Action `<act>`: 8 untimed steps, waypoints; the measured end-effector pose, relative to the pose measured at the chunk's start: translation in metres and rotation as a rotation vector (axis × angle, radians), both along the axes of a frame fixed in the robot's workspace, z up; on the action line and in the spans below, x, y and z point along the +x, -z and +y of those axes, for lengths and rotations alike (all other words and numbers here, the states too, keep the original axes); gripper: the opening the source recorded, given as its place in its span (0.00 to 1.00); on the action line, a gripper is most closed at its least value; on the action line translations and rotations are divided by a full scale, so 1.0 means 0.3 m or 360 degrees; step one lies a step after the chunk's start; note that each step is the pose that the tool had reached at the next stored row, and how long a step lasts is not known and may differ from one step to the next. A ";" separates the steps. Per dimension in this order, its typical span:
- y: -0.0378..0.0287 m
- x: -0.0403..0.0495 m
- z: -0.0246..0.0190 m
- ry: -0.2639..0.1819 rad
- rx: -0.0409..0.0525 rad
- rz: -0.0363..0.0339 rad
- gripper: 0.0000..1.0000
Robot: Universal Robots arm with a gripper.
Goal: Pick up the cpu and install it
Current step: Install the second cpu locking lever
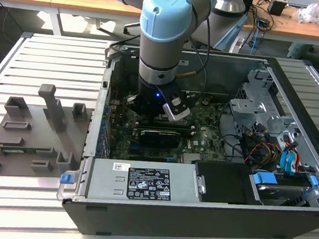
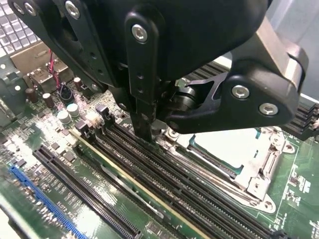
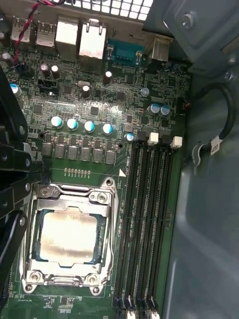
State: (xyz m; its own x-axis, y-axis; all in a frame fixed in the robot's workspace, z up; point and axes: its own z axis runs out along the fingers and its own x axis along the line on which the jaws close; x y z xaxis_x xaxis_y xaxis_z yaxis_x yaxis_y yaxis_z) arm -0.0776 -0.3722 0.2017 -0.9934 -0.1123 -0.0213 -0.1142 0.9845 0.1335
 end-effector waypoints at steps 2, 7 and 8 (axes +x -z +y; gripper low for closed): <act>-0.012 -0.001 0.000 -0.0008 -0.0001 -0.0003 0.11; -0.028 0.022 0.018 -0.0009 -0.0032 -0.0003 0.11; -0.028 0.033 0.026 -0.0009 -0.0053 -0.0002 0.11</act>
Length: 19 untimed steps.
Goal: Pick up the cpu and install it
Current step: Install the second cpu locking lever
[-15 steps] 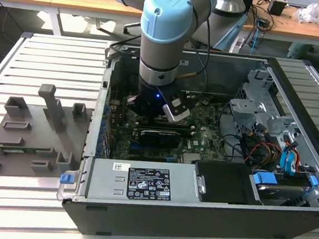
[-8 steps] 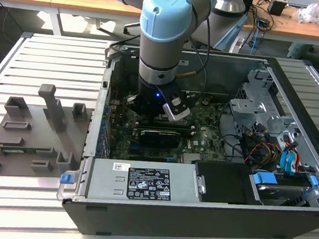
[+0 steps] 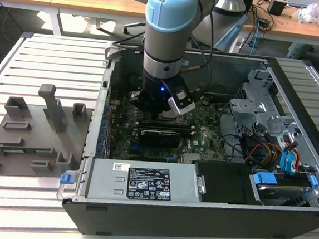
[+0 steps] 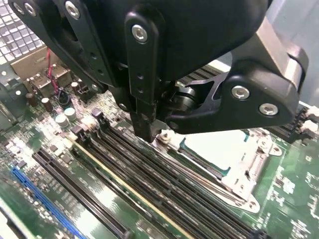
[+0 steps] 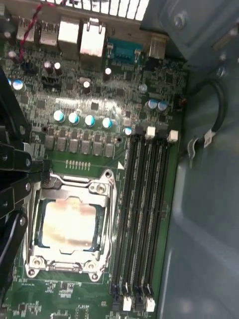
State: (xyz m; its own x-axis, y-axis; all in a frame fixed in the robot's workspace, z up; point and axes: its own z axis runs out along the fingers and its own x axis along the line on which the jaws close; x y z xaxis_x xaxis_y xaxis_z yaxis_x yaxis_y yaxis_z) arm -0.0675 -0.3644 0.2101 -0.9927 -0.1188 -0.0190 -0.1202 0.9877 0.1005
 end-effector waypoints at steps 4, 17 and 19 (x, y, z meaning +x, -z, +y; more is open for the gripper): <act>0.000 0.044 0.028 0.0000 -0.0030 0.0003 0.11; -0.056 0.131 0.129 0.0000 -0.0156 0.0011 0.11; -0.081 0.132 0.134 0.0000 -0.0159 0.0011 0.11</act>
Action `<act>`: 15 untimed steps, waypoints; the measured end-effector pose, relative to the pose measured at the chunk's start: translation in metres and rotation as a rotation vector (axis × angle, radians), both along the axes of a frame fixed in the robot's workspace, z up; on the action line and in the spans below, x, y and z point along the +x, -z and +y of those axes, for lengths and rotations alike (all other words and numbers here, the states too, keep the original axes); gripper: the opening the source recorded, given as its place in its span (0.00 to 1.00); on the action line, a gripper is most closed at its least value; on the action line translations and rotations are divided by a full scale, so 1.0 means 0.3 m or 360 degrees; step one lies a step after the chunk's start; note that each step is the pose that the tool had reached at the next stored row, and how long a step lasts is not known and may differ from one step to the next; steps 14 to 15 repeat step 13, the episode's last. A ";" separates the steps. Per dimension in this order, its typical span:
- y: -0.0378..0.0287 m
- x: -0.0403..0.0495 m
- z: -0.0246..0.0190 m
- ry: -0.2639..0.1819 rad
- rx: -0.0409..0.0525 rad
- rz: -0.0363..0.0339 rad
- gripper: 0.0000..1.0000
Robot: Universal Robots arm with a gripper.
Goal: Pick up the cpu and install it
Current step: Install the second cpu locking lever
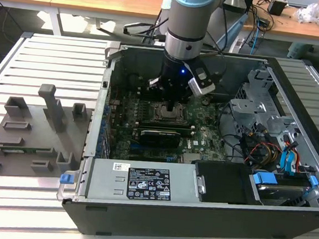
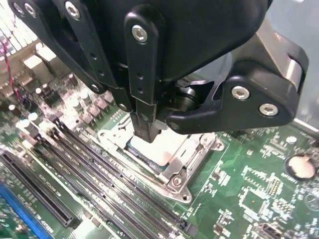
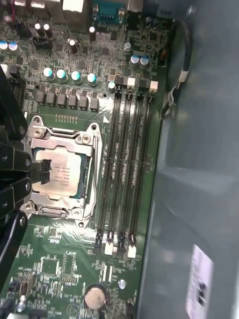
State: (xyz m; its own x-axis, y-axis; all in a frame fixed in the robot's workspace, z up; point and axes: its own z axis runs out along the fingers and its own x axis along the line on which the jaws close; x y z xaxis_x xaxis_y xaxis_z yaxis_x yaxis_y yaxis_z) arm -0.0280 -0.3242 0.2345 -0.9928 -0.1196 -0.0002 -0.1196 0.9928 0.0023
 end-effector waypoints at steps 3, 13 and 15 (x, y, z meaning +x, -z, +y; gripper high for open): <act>-0.049 0.000 0.004 0.0000 -0.0001 0.0000 0.11; -0.146 0.000 0.005 0.0000 -0.0001 0.0000 0.11; -0.146 0.000 0.005 0.0000 -0.0001 0.0000 0.11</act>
